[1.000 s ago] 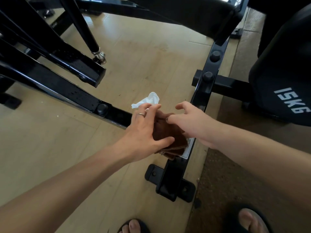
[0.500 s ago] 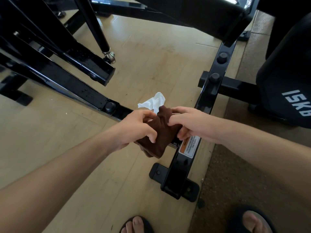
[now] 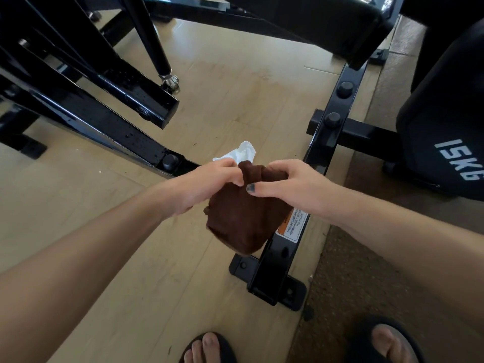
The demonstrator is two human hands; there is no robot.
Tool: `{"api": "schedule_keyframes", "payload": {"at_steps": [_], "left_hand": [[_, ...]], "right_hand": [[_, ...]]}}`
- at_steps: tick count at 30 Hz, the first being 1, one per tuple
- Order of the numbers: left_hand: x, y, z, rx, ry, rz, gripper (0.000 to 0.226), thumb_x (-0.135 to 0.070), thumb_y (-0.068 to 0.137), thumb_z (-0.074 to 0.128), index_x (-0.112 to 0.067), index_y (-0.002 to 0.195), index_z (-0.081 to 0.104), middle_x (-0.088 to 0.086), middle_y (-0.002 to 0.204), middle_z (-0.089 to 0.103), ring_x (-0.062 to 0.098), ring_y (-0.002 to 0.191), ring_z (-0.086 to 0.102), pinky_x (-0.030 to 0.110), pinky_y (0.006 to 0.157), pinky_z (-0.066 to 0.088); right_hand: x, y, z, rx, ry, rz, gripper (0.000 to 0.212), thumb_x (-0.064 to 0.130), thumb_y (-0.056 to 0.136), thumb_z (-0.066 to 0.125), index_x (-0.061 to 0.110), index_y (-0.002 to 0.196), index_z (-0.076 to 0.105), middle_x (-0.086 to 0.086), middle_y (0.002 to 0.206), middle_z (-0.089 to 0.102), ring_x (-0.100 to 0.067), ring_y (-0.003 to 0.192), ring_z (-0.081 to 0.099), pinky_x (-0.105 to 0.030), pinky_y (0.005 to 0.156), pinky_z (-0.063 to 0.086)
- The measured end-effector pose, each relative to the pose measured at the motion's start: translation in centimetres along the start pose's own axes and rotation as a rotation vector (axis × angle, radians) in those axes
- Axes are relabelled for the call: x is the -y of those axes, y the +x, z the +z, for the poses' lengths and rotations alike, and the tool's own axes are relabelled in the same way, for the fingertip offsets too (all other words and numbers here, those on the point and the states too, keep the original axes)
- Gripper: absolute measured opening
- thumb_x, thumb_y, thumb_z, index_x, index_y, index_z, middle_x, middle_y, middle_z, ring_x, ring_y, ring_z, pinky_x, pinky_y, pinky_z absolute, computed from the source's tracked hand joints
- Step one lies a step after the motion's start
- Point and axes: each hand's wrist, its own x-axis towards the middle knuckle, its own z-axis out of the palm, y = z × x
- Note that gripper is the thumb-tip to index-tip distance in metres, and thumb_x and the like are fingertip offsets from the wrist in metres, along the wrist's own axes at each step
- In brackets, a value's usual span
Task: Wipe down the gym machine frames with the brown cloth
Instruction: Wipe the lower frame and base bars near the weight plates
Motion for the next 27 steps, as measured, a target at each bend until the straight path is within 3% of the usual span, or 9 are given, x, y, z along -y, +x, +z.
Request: {"api": "schedule_keyframes", "payload": {"at_steps": [4, 6, 8, 12, 14, 16, 19, 22, 27], "left_hand": [[0.3, 0.3, 0.1, -0.101, -0.044, 0.026, 0.036, -0.037, 0.087, 0.067, -0.018, 0.116, 0.055, 0.005, 0.109, 0.070, 0.021, 0.099, 0.069, 0.041, 0.087, 0.056], [0.8, 0.4, 0.3, -0.235, 0.243, 0.151, 0.026, -0.035, 0.096, 0.060, -0.028, 0.119, 0.049, -0.001, 0.110, 0.067, 0.017, 0.098, 0.066, 0.042, 0.083, 0.058], [1.7, 0.4, 1.1, -0.333, 0.550, 0.328, 0.040, -0.032, 0.097, 0.056, -0.031, 0.134, 0.041, -0.004, 0.124, 0.059, 0.016, 0.112, 0.058, 0.042, 0.094, 0.051], [3.3, 0.2, 3.9, -0.296, 0.740, 0.701, 0.060, -0.035, 0.094, 0.052, -0.015, 0.148, 0.037, 0.003, 0.147, 0.047, 0.018, 0.135, 0.040, 0.029, 0.113, 0.032], [3.9, 0.5, 5.3, -0.235, 0.808, 0.697, 0.077, -0.051, 0.096, 0.048, -0.012, 0.158, 0.023, 0.004, 0.162, 0.031, 0.017, 0.150, 0.023, 0.033, 0.124, 0.019], [4.5, 1.4, 6.2, -0.239, 0.959, 0.635, 0.086, -0.062, 0.097, 0.043, -0.014, 0.161, 0.013, 0.004, 0.168, 0.016, 0.020, 0.155, 0.010, 0.041, 0.126, 0.012], [5.0, 2.4, 6.8, -0.328, 1.200, 0.678, 0.074, -0.065, 0.098, 0.038, -0.015, 0.153, 0.034, 0.009, 0.154, 0.039, 0.030, 0.148, 0.027, 0.050, 0.119, 0.024], [5.4, 3.5, 6.2, -0.384, 1.165, 0.829, 0.060, -0.061, 0.100, 0.040, -0.012, 0.131, 0.057, 0.008, 0.127, 0.060, 0.031, 0.125, 0.051, 0.046, 0.106, 0.040], [6.3, 5.1, 2.3, -0.411, 1.047, 0.833, 0.043, -0.049, 0.095, 0.049, -0.014, 0.113, 0.067, 0.005, 0.104, 0.066, 0.028, 0.100, 0.061, 0.043, 0.091, 0.047]], "right_hand": [[0.4, 0.4, -0.1, -0.181, -0.003, -0.005, 0.015, 0.033, 0.093, 0.074, 0.024, 0.091, 0.062, 0.002, 0.081, 0.071, -0.012, 0.062, 0.072, -0.022, 0.047, 0.054], [-0.1, 0.7, -0.1, -0.226, -0.291, -0.011, 0.024, 0.045, 0.098, 0.064, 0.024, 0.101, 0.054, 0.000, 0.086, 0.066, -0.020, 0.068, 0.069, -0.030, 0.050, 0.053], [-1.1, 0.7, 0.4, -0.225, -0.700, -0.071, 0.033, 0.056, 0.103, 0.045, 0.023, 0.104, 0.049, 0.002, 0.088, 0.062, -0.022, 0.081, 0.064, -0.038, 0.066, 0.052], [-2.1, 0.4, 0.4, -0.183, -1.169, -0.207, 0.047, 0.050, 0.105, 0.019, 0.022, 0.116, 0.054, 0.002, 0.100, 0.053, -0.024, 0.092, 0.057, -0.041, 0.080, 0.049], [-2.6, 0.7, -0.2, -0.157, -1.162, -0.214, 0.040, 0.036, 0.106, 0.023, 0.016, 0.119, 0.055, -0.001, 0.108, 0.053, -0.025, 0.102, 0.050, -0.040, 0.092, 0.044], [-3.1, 0.6, -0.7, -0.231, -0.855, -0.162, 0.031, 0.024, 0.105, 0.035, 0.013, 0.125, 0.057, -0.002, 0.120, 0.057, -0.023, 0.115, 0.049, -0.035, 0.102, 0.038], [-3.6, 0.3, -1.4, -0.361, -0.599, -0.174, 0.036, 0.014, 0.102, 0.043, 0.013, 0.137, 0.052, 0.000, 0.126, 0.057, -0.015, 0.121, 0.049, -0.031, 0.105, 0.037], [-3.8, 0.9, -1.1, -0.412, -0.614, -0.204, 0.040, 0.025, 0.098, 0.033, 0.018, 0.133, 0.052, 0.004, 0.116, 0.063, -0.014, 0.114, 0.056, -0.037, 0.112, 0.034], [-5.6, 1.3, 0.7, -0.301, -0.928, -0.197, 0.049, 0.041, 0.104, 0.013, 0.029, 0.127, 0.055, 0.008, 0.103, 0.071, -0.008, 0.116, 0.059, -0.037, 0.127, -0.006]]}}
